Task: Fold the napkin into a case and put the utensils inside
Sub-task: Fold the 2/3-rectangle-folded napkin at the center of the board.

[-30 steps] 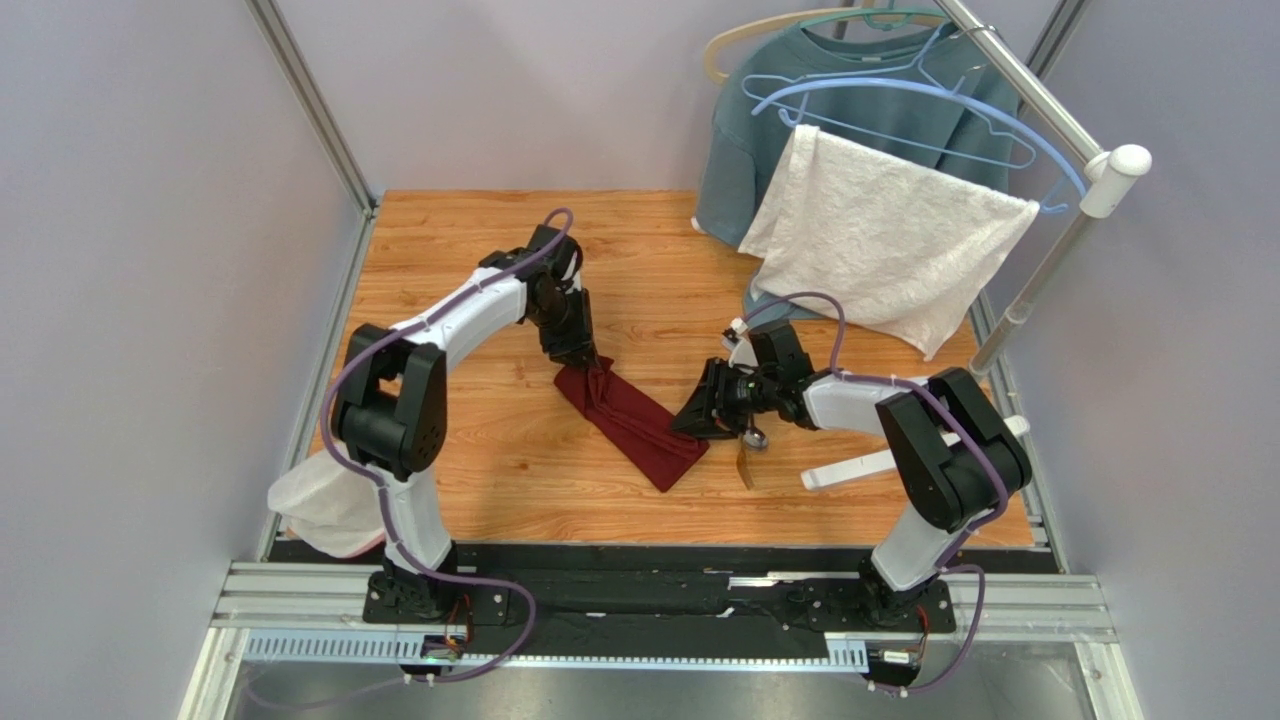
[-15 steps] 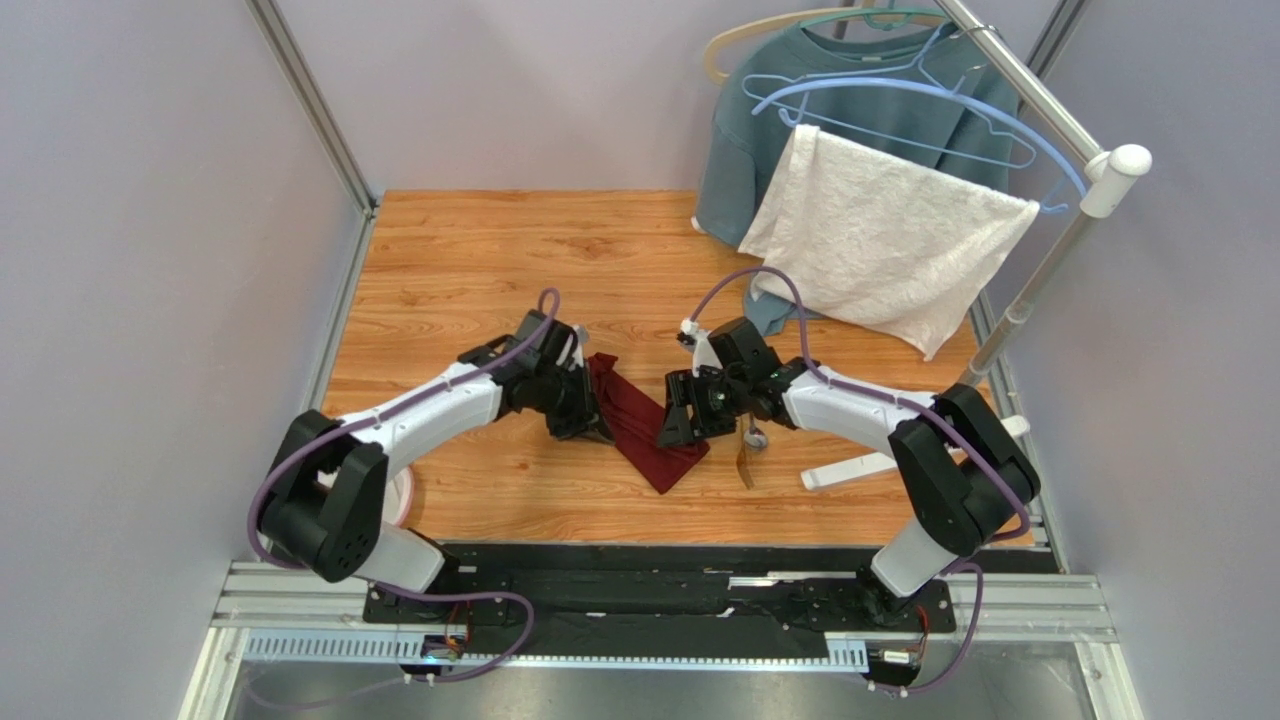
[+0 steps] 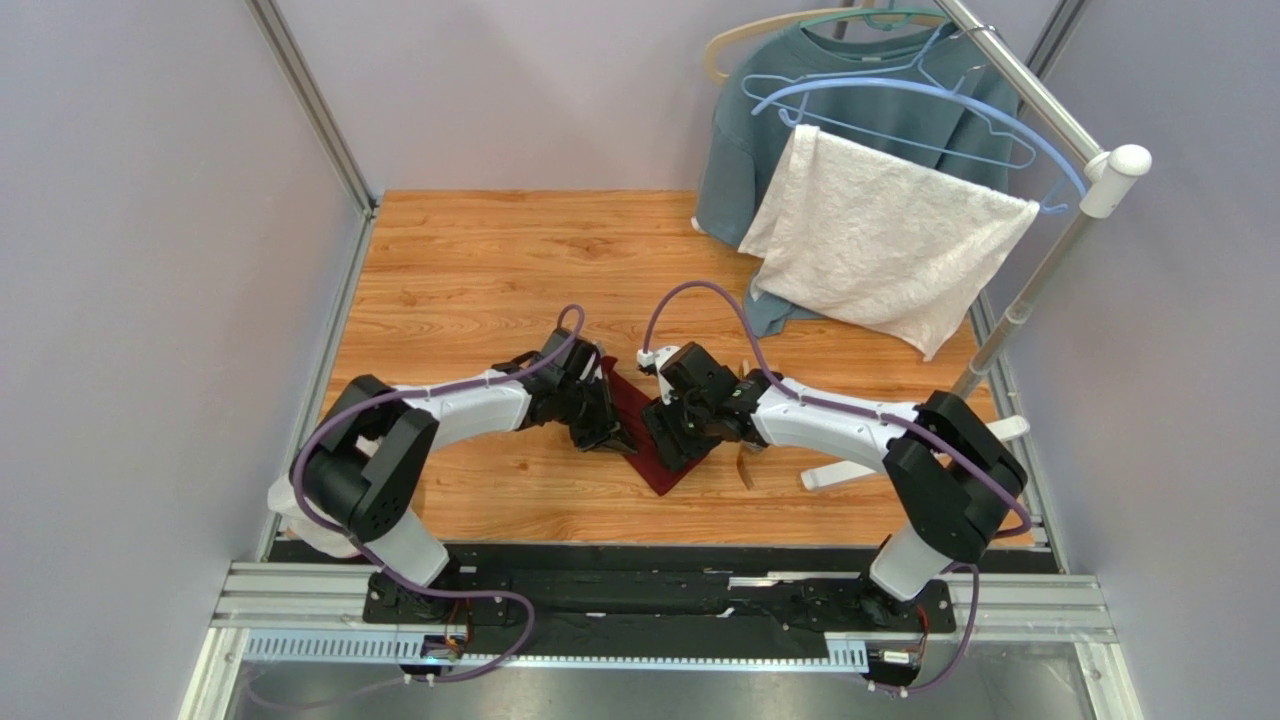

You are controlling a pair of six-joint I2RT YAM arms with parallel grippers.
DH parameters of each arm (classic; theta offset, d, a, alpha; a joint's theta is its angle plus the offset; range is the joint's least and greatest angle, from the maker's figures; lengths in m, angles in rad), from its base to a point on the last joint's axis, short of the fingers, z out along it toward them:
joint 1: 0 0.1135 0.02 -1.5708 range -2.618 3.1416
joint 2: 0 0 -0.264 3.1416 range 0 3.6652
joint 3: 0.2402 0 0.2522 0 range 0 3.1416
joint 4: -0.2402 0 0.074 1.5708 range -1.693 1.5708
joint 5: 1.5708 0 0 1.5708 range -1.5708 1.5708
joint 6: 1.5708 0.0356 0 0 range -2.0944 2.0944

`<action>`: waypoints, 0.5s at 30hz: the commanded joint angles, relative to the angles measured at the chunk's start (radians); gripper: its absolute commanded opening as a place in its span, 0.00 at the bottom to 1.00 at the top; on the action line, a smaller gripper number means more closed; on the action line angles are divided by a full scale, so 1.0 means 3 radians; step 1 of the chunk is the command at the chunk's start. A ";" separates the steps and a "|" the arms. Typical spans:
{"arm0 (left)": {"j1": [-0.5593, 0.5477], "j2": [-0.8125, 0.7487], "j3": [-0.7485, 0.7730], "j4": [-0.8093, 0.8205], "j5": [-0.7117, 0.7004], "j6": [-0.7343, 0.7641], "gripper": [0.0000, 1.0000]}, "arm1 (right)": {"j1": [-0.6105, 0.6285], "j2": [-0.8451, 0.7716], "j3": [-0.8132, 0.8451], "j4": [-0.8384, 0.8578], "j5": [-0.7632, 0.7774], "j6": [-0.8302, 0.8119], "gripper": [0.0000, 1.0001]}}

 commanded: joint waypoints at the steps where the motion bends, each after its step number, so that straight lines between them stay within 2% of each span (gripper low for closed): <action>1: -0.0006 0.0187 -0.0057 0.0242 -0.0029 -0.0086 0.00 | 0.0147 0.0111 0.0186 -0.0141 0.0580 -0.0148 0.63; 8: -0.0016 0.0274 -0.0072 0.0283 -0.0070 -0.0086 0.00 | 0.0280 0.0197 0.0298 -0.0223 0.0974 -0.0183 0.58; 11: -0.0032 0.0295 -0.0088 0.0319 -0.0055 -0.0107 0.00 | 0.0311 0.0203 0.0329 -0.0253 0.1092 -0.0158 0.50; 12: -0.0032 0.0305 -0.0088 0.0334 -0.0045 -0.0112 0.00 | 0.0311 0.0188 0.0329 -0.0248 0.1102 -0.0143 0.44; 14: -0.0052 0.0315 -0.0082 0.0339 -0.0055 -0.0122 0.00 | 0.0316 0.0142 0.0350 -0.0258 0.1143 -0.0097 0.38; 15: -0.0057 0.0315 -0.0082 0.0340 -0.0055 -0.0127 0.00 | 0.0311 0.0131 0.0380 -0.0314 0.1158 -0.0092 0.29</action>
